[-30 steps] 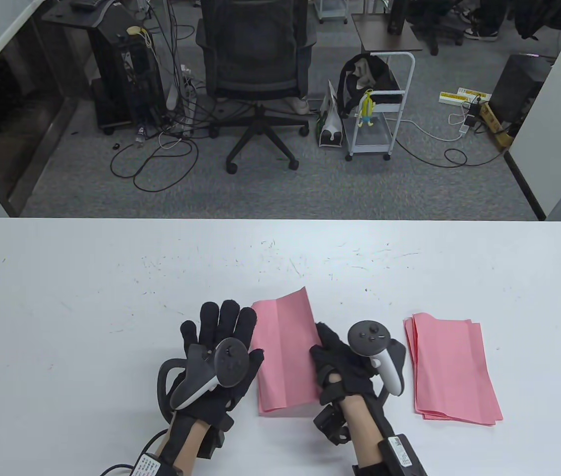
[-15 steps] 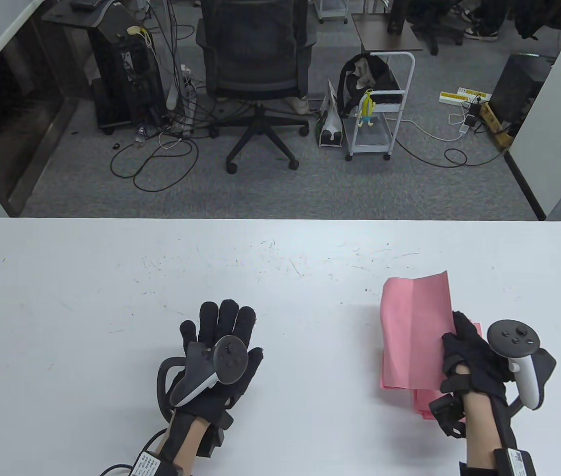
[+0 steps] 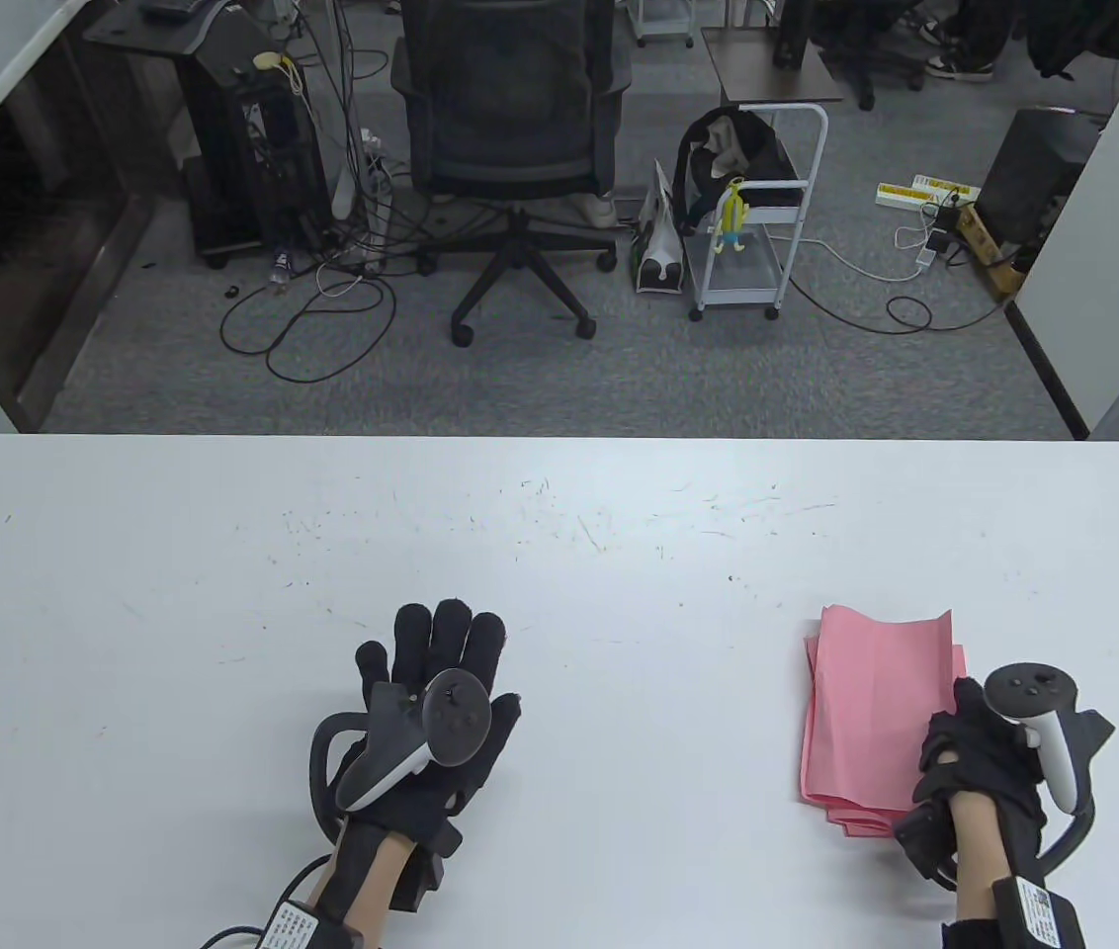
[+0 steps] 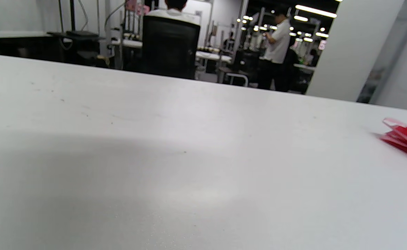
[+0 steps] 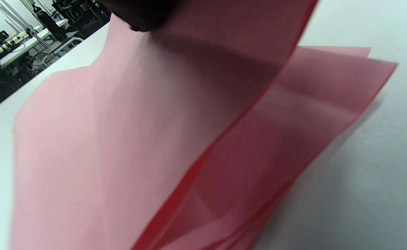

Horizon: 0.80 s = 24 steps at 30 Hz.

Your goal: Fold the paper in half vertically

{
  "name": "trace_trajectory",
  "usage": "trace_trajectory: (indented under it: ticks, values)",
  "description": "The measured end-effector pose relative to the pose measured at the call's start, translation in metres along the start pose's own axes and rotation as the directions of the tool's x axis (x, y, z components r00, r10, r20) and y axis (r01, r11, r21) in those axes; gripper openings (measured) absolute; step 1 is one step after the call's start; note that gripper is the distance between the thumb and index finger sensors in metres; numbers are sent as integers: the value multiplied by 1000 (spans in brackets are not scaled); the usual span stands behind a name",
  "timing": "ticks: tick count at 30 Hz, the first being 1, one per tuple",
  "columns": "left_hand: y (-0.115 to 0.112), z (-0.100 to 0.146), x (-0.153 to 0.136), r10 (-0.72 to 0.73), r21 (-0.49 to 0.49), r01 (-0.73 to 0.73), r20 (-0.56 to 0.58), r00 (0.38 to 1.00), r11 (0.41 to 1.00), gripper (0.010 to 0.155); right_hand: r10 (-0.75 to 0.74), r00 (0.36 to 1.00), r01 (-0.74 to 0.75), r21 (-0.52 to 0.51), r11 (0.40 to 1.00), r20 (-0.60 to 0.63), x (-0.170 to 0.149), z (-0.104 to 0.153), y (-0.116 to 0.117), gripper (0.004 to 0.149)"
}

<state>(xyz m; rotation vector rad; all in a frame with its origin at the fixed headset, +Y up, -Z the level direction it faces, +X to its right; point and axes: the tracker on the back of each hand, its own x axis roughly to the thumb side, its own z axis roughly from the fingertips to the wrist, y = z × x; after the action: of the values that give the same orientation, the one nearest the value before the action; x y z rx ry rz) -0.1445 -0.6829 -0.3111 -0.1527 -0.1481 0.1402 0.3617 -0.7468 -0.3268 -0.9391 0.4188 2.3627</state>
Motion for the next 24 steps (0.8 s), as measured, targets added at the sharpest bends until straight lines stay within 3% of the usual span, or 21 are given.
trace_trajectory:
  ticks: [8,13,17,24]
  values:
    - [-1,0,1,-2,-12,2,5,1000,1000,77,172,982,-177,-51,983,-77,1,-5,13,63]
    - [-1,0,1,-1,-10,1,10,1000,1000,77,240,969,-243,-50,969,-56,6,3,12,71]
    - [-1,0,1,1,-11,0,10,1000,1000,77,252,967,-250,-71,966,29,20,17,8,74]
    - [-2,0,1,3,-16,-3,10,1000,1000,77,295,915,-266,-140,954,274,73,64,12,75]
